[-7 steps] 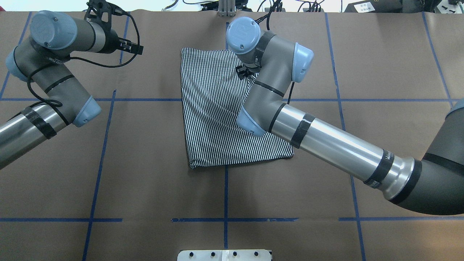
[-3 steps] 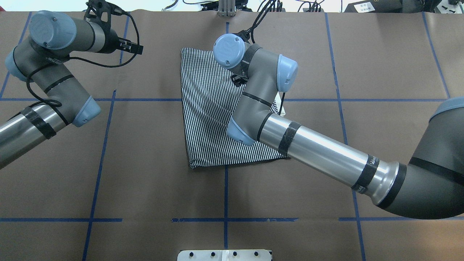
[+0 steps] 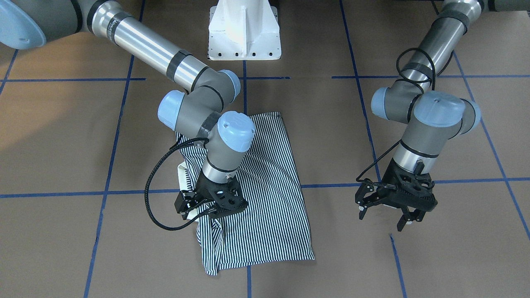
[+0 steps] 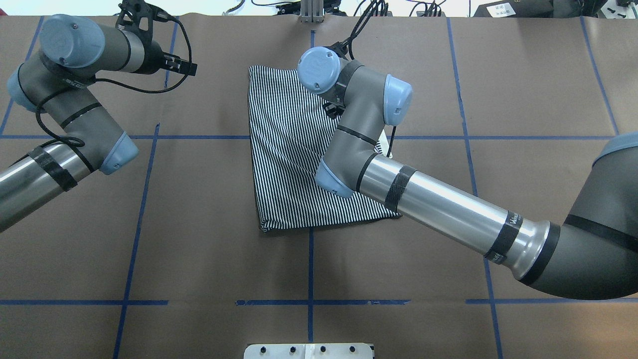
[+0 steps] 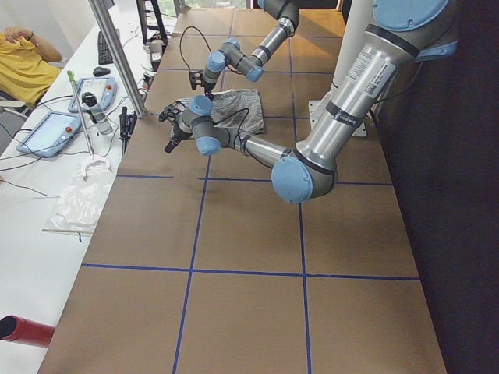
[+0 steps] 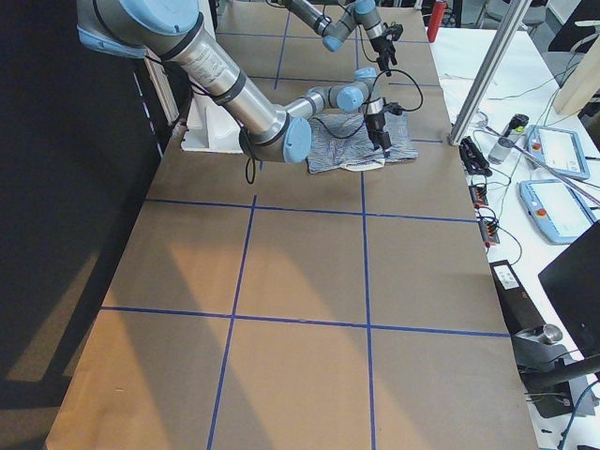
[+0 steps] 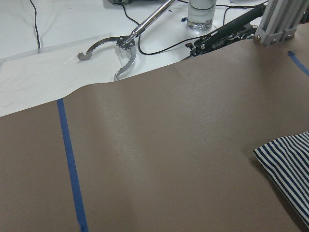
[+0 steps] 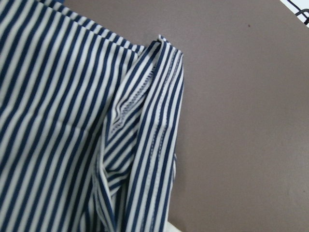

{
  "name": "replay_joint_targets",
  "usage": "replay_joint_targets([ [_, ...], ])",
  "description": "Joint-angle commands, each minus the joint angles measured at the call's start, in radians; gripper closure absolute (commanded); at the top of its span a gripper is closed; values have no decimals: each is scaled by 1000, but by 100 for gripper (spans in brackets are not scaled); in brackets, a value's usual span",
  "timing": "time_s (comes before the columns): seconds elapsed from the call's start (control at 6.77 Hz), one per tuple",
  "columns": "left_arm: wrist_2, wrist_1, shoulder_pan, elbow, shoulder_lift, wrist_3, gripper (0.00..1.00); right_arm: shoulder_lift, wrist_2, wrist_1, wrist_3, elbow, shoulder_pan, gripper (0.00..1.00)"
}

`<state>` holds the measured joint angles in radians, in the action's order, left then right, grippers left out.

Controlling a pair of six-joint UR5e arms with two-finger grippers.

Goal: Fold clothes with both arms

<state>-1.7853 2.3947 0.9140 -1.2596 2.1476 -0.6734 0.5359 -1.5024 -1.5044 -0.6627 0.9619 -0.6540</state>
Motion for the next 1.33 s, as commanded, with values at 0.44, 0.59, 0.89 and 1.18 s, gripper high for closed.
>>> replay_joint_targets([
  [0.44,-2,1,-3,-1,3,2,0,58,-13,0,156,9,-130,5],
  [0.59,-34,3,-1,-7,6,-2,0,102,-80,0,184,112,-157,4],
  [0.89,-113,-6,-15,-125,-33,-200,0,237,-179,6,149,416,-162,0],
  [1.18,-112,-11,-142,-329,-124,-390,0,408,-258,92,-37,643,-145,0],
])
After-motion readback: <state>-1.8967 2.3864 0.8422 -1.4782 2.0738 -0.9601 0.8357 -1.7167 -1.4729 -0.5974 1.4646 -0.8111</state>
